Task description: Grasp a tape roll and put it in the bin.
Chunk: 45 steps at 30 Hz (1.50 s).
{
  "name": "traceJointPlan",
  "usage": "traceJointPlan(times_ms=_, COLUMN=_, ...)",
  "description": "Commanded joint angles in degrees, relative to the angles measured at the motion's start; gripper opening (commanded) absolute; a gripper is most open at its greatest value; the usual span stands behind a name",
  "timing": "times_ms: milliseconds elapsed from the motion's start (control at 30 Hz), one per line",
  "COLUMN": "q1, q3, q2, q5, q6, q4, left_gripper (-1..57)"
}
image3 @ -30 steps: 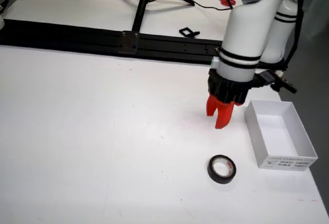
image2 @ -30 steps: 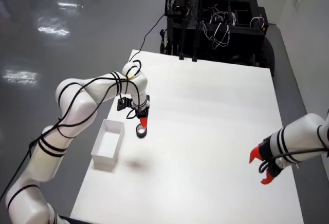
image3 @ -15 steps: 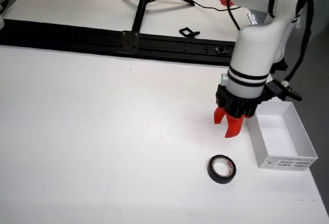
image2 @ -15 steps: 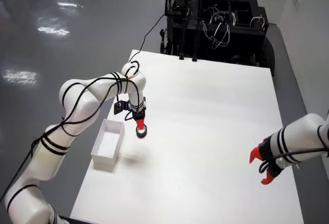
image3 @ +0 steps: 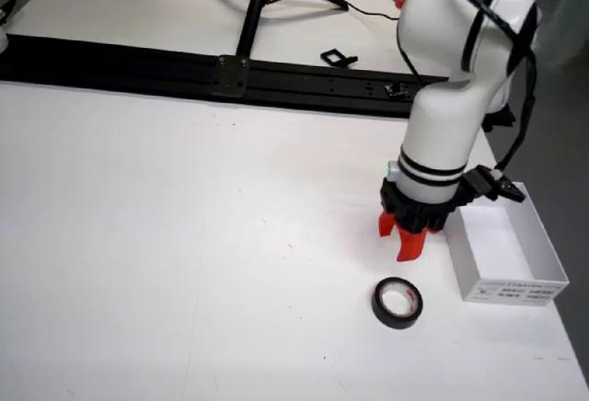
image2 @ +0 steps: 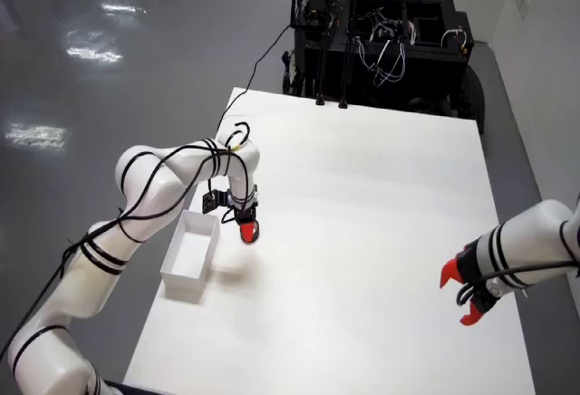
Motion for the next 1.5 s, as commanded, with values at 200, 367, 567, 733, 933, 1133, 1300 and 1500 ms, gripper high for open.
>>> traceJointPlan(times_ms=200, q1=1.5, q3=-0.2, q2=5.3, q5=-4.4, q6=0.6, q4=0.3, left_gripper=24.5)
traceJointPlan(times_ms=367, q1=1.5, q3=-0.2, q2=6.4, q5=-5.6, q6=0.7, q4=0.3, left_gripper=24.3)
traceJointPlan(times_ms=567, q1=1.5, q3=-3.0, q2=7.9, q5=-6.2, q6=0.8, q4=0.6, left_gripper=24.3)
traceJointPlan(times_ms=733, q1=1.5, q3=-5.9, q2=9.4, q5=-6.0, q6=1.5, q4=0.8, left_gripper=24.0)
traceJointPlan(times_ms=933, q1=1.6, q3=-6.0, q2=10.1, q5=-6.1, q6=1.6, q4=1.1, left_gripper=22.9)
traceJointPlan(times_ms=1133, q1=1.5, q3=-6.0, q2=10.4, q5=-5.9, q6=1.6, q4=1.1, left_gripper=16.6)
traceJointPlan(times_ms=1300, q1=1.3, q3=-6.0, q2=10.5, q5=-5.4, q6=1.6, q4=0.9, left_gripper=-0.8)
traceJointPlan(times_ms=1500, q1=-0.2, q3=-9.0, q2=11.7, q5=-0.6, q6=3.2, q4=0.4, left_gripper=-0.7)
